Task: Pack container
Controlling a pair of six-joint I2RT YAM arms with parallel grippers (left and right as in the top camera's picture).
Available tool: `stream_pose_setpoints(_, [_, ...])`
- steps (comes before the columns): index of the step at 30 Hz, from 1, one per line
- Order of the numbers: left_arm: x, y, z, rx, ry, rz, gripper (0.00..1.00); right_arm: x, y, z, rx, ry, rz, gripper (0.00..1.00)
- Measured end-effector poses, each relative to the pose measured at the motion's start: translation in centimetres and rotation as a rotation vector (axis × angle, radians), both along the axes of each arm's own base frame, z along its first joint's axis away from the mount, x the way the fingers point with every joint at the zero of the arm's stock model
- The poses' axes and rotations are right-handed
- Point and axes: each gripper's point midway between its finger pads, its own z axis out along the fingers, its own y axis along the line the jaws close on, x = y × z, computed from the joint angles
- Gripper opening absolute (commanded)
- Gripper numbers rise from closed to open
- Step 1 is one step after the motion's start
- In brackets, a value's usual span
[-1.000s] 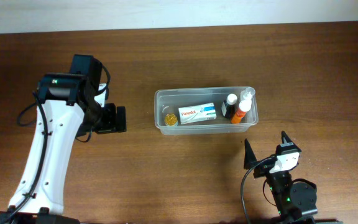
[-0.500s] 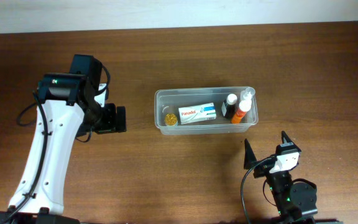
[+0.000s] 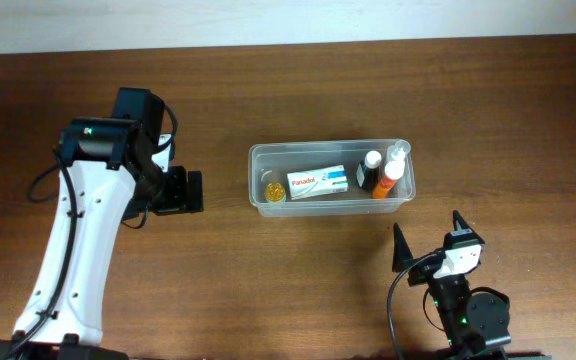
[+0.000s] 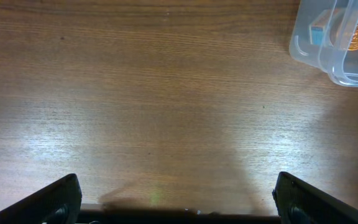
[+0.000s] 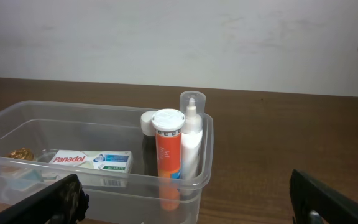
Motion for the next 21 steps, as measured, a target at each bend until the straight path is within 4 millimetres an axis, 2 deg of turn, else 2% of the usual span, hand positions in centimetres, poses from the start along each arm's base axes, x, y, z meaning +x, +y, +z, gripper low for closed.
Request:
stream_pose_setpoints(2, [-0.1,0.0,0.5,-0.002,-0.021,0.0,1.0,0.0,0.0,0.0,-0.001,0.0,0.0,0.98])
stream_pose_setpoints(5, [-0.3,0.0,2.5,-0.012,-0.112,0.0,1.0,0.0,0.0,0.0,-0.002,0.0,0.0,0.98])
stream_pose_setpoints(9, [-0.8,0.1,6.8,-0.034,-0.317,0.0,0.99,0.0,0.0,0.0,-0.002,0.0,0.0,0.99])
stream_pose_setpoints(12, [-1.3,0.1,10.7,-0.057,-0.519,0.0,1.0,0.0,0.0,0.0,-0.004,0.0,0.0,0.98])
stream_pose_setpoints(14, [-1.8,0.2,12.2,-0.067,-0.614,0.0,1.0,0.0,0.0,0.0,-0.005,-0.001,0.0,0.98])
stream_pose_setpoints(17, [-3.1,0.3,12.8,-0.079,-0.719,0.0,0.99,0.0,0.0,0.0,-0.005,0.0,0.0,0.98])
stream_pose_setpoints(21, [-3.9,0.0,11.2,-0.115,-0.829,-0.014,0.99,0.0,0.0,0.0,-0.005,0.0,0.0,0.98])
